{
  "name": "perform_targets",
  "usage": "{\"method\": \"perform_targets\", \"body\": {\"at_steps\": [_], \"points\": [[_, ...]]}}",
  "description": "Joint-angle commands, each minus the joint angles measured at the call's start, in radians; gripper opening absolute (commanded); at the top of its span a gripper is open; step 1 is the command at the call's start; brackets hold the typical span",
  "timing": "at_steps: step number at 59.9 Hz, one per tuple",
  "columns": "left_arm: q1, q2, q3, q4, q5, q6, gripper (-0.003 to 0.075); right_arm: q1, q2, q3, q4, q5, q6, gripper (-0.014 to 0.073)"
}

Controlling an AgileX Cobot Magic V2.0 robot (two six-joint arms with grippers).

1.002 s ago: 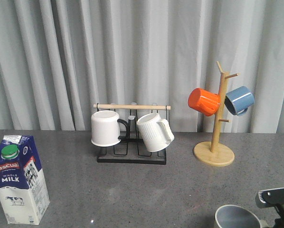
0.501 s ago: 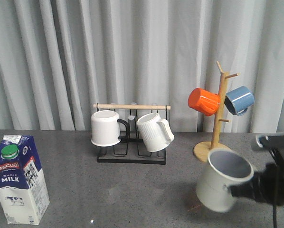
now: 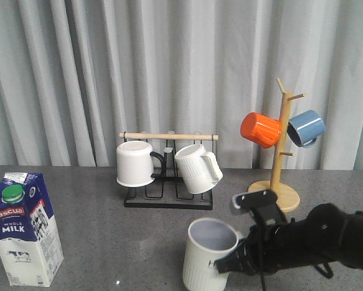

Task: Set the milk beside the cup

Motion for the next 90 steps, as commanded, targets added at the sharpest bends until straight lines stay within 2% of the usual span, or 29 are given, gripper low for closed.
{"method": "perform_targets", "body": {"at_steps": [1, 13, 30, 35, 55, 63, 70, 90], "points": [[-0.003, 0.015, -0.033, -0.001, -0.065, 0.0, 0.0367, 0.006, -0.015, -0.035, 0.014, -0.039, -0.002, 0.0003], [-0.003, 0.015, -0.033, -0.001, -0.065, 0.0, 0.0367, 0.006, -0.019, -0.041, 0.014, -0.013, -0.005, 0.0071], [-0.003, 0.015, -0.033, -0.001, -0.062, 0.0, 0.0367, 0.005, -0.021, -0.042, 0.014, 0.038, -0.005, 0.0295], [-0.003, 0.015, -0.033, -0.001, -0.058, 0.0, 0.0367, 0.004, -0.021, -0.042, 0.004, 0.069, -0.003, 0.0337], [-0.003, 0.015, -0.033, -0.001, -0.019, 0.0, 0.0367, 0.004, -0.158, -0.042, -0.119, 0.201, 0.105, 0.0347], [-0.003, 0.015, -0.033, -0.001, -0.019, 0.0, 0.0367, 0.004, -0.272, -0.042, -0.164, 0.295, 0.148, 0.0328], [-0.003, 0.015, -0.033, -0.001, -0.021, 0.0, 0.0367, 0.004, -0.403, -0.038, -0.169, 0.368, 0.149, 0.0269], [-0.003, 0.015, -0.033, -0.001, 0.002, -0.001, 0.0367, 0.004, -0.779, -0.038, -0.169, 0.477, 0.125, -0.0015]]}}
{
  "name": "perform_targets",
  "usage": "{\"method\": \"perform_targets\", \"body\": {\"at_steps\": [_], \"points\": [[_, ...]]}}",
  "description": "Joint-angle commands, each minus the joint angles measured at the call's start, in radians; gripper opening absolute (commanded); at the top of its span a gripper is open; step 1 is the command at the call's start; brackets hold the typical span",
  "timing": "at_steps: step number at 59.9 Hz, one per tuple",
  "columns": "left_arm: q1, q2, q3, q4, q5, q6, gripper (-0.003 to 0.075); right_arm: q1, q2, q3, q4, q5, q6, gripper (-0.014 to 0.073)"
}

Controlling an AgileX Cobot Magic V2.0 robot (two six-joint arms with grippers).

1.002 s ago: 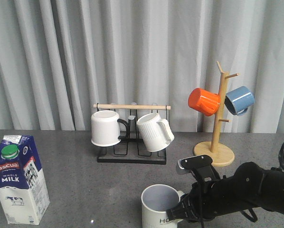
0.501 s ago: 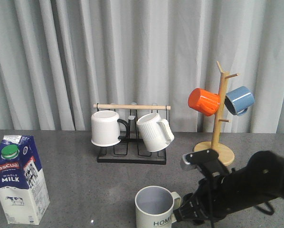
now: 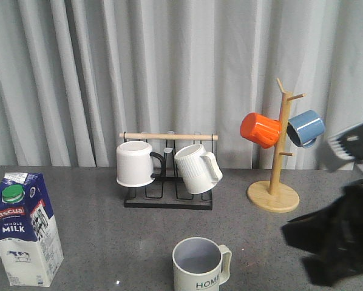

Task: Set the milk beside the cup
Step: 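Release the mug and raise the right gripper away, then lower the left gripper over the green-capped milk carton top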

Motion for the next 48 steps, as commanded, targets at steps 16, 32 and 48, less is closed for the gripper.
{"method": "perform_targets", "body": {"at_steps": [16, 32, 48], "points": [[-0.003, 0.015, -0.033, -0.001, 0.001, -0.001, 0.0367, -0.002, -0.37, 0.179, 0.012, -0.084, -0.005, -0.0006], [-0.003, 0.015, -0.033, -0.005, 0.023, 0.0, 0.0368, -0.002, -0.561, 0.553, -0.043, -0.22, 0.003, -0.0005], [-0.003, 0.057, -0.099, -0.089, 0.066, 0.097, 0.0485, -0.002, -0.574, 0.708, -0.041, -0.274, 0.018, -0.0005]]}}
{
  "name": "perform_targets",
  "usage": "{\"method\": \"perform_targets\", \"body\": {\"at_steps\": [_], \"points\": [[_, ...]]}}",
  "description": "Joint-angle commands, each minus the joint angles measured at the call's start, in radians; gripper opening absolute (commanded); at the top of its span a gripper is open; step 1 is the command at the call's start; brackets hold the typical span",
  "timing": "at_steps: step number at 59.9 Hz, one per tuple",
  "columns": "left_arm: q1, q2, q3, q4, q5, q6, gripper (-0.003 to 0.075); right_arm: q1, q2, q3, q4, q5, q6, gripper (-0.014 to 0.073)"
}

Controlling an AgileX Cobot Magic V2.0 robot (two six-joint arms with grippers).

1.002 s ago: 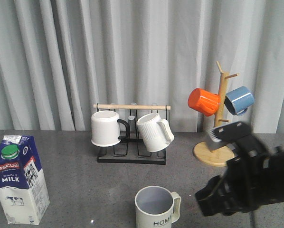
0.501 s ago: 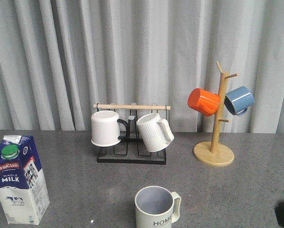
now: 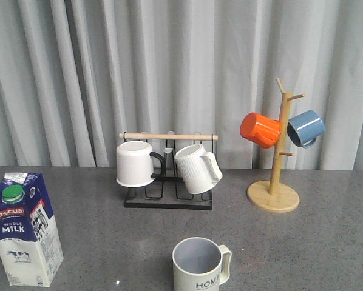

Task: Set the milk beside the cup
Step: 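Lower the left gripper over the green-capped milk carton top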

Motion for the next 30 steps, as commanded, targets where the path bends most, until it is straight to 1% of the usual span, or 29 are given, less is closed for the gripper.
{"method": "perform_targets", "body": {"at_steps": [1, 6, 11, 20, 25, 30], "points": [[-0.003, 0.053, -0.08, -0.066, -0.03, 0.076, 0.0497, -0.002, 0.0, -0.01, 0.01, -0.096, 0.004, -0.0005], [-0.003, 0.114, -0.147, -0.107, 0.019, 0.126, 0.0536, -0.002, 0.0, -0.01, 0.01, -0.116, 0.004, -0.0005], [-0.003, 0.188, -0.231, -0.121, 0.064, 0.173, 0.0554, -0.002, 0.0, -0.01, 0.009, -0.131, 0.004, -0.0005], [-0.003, 0.33, -0.395, -0.121, 0.124, 0.239, 0.0557, -0.002, 0.0, -0.01, 0.007, -0.132, 0.004, -0.0005], [-0.003, 0.408, -0.498, -0.119, 0.14, 0.291, 0.0557, -0.002, 0.0, -0.01, 0.003, -0.132, 0.004, -0.0005], [-0.003, 0.463, -0.57, -0.122, 0.134, 0.302, 0.0557, -0.002, 0.0, -0.01, -0.003, -0.132, 0.004, -0.0005]]}}
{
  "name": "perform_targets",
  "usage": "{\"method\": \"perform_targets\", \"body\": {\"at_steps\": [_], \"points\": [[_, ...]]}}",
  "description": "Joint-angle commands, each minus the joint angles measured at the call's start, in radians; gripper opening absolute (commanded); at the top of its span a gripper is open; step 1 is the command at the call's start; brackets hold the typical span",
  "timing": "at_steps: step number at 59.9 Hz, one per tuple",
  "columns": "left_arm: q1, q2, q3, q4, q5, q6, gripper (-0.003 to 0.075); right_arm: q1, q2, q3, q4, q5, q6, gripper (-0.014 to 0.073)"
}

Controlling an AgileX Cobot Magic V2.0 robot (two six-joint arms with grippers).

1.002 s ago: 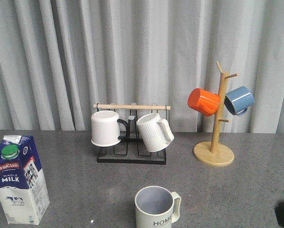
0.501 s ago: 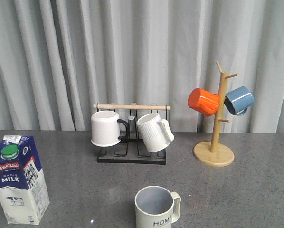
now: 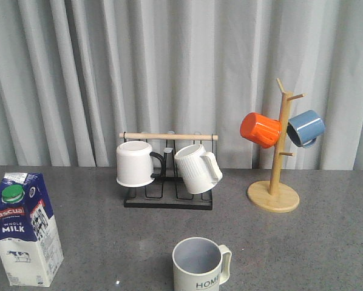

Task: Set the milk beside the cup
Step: 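Lower the left gripper over the green-capped milk carton top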

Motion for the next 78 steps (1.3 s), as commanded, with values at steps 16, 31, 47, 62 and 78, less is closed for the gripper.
{"method": "perform_targets", "body": {"at_steps": [16, 31, 47, 62, 78], "points": [[-0.003, 0.099, -0.151, -0.108, -0.132, 0.016, 0.0557, -0.002, 0.0, -0.027, -0.004, -0.057, -0.002, -0.0005], [-0.003, 0.203, -0.295, -0.086, -0.053, 0.016, 0.0557, -0.002, 0.0, -0.027, -0.004, -0.055, -0.002, -0.0005], [-0.003, 0.453, -0.574, 0.01, 0.102, 0.006, 0.0557, -0.002, 0.0, -0.027, -0.004, -0.046, -0.002, -0.0005], [-0.003, 0.642, -0.672, 0.029, 0.125, -0.011, 0.0557, -0.002, 0.0, -0.027, -0.004, -0.035, -0.002, -0.0005], [-0.003, 0.754, -0.673, 0.033, 0.134, -0.012, 0.0557, -0.002, 0.0, -0.027, -0.004, -0.028, -0.002, -0.0005]]}}
